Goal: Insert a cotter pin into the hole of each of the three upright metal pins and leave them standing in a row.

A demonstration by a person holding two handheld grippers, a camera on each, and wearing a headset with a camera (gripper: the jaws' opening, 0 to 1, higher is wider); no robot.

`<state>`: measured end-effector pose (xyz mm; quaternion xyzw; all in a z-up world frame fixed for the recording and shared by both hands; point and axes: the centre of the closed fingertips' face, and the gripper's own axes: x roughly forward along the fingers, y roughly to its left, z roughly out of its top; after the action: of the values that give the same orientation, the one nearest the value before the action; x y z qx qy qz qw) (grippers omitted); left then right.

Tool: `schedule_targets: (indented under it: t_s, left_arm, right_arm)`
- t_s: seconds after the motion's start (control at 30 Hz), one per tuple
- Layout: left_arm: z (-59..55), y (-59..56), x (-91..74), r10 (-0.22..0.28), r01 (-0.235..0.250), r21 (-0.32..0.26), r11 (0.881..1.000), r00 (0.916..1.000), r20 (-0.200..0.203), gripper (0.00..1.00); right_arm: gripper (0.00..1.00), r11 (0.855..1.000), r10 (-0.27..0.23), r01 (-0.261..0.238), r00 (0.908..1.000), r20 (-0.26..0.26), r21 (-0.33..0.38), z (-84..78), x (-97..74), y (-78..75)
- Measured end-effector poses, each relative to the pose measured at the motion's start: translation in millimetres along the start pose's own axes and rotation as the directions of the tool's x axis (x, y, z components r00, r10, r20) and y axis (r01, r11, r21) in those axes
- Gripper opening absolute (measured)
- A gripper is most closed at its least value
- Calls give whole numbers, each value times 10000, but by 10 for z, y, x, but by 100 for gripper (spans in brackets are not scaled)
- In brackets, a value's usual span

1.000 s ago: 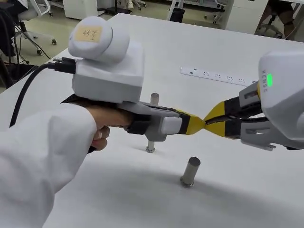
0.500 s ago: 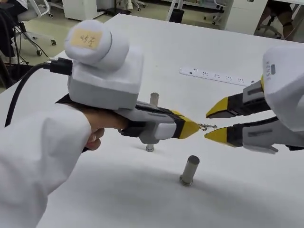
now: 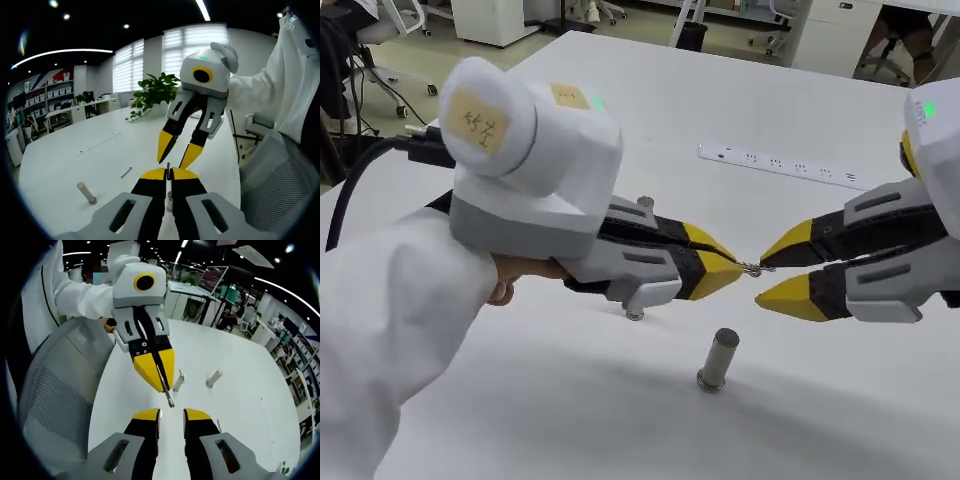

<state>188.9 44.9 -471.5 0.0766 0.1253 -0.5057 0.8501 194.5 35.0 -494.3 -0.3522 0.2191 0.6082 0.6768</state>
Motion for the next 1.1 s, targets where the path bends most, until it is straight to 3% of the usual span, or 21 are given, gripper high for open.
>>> schedule_targets:
  t_s: [0.33,0.43,0.67,1.1]
  left_arm:
    - [34,-101,2,-528,515,702,9962,9985,170,0]
    - [20,-97,-7,-483,487,1015,9936,9988,-61,0]
    - [54,-133,-24,-723,721,1260,9894,9974,-26,0]
    - [-76,-229,7,-1325,1459,1804,9727,9876,-843,0]
  right_arm:
    - [8,9981,612,-612,9981,47,122,11,44,136]
    - [4,9974,718,-718,9974,58,28,28,49,168]
    - [0,9966,827,-828,9965,150,28,56,36,199]
    - [0,9903,1380,-1381,9904,-106,-155,3,-21,332]
